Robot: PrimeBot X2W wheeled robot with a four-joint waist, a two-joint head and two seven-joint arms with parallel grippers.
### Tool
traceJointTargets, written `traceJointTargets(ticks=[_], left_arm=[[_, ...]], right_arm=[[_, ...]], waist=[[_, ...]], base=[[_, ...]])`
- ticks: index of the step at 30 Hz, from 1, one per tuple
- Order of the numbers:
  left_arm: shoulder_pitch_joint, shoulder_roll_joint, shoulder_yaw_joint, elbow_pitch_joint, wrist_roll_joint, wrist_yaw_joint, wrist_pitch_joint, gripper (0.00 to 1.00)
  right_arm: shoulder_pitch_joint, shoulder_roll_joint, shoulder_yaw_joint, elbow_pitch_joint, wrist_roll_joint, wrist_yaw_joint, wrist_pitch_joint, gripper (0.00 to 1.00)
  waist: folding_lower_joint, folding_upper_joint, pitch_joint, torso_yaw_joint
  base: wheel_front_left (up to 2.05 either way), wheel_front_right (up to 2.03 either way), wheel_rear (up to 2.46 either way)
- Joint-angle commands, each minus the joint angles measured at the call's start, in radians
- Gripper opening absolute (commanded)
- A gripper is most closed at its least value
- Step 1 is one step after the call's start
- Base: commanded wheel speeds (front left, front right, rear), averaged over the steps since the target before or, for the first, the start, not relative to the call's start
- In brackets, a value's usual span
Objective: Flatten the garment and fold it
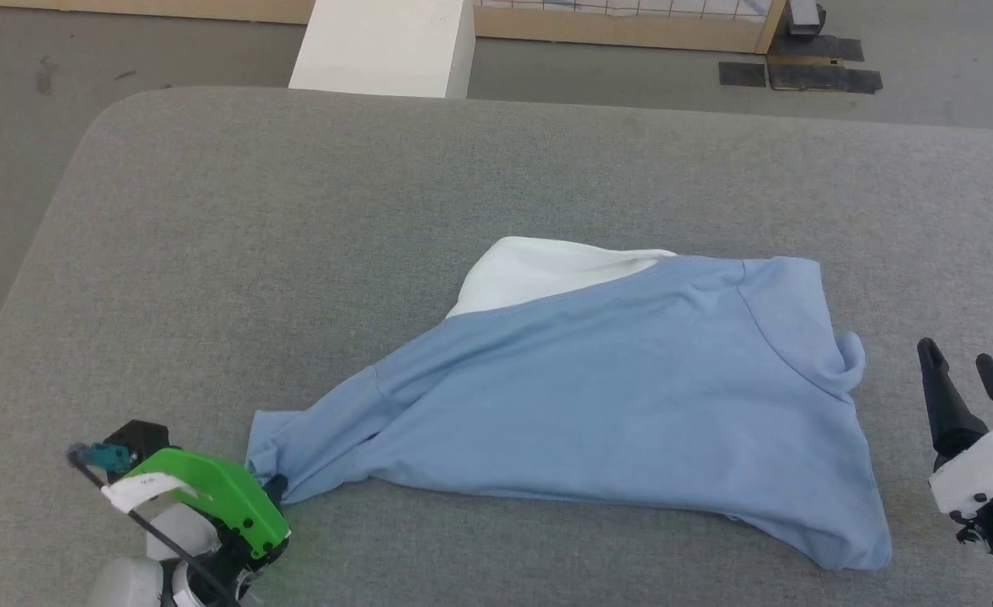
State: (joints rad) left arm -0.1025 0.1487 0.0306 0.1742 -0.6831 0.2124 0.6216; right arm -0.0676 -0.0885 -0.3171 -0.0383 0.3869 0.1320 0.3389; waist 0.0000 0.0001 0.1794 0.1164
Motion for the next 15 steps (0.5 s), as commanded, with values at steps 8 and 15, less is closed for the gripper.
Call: traceJointTargets(ticks=[8,15], left_arm=[[-0.002,-0.027,0.061,-0.103,-0.003,-0.086,-0.277,1.0],[0.015,-0.003,0.04,-0.156,0.151,-0.175,-0.606,1.0]], right_arm=[[-0.016,-0.006,0.008,0.015,0.003,-0.001,-0.003,1.0],[-0.012,-0.01,0.014,0.03,-0.015,-0.001,0.017,1.0]], waist=[[0.0,-0.0001,-0.017,-0.005],[0.0,-0.0001,-0.027,-0.016]], base=[[0.0,0.0,0.0],[0.0,0.0,0.0]])
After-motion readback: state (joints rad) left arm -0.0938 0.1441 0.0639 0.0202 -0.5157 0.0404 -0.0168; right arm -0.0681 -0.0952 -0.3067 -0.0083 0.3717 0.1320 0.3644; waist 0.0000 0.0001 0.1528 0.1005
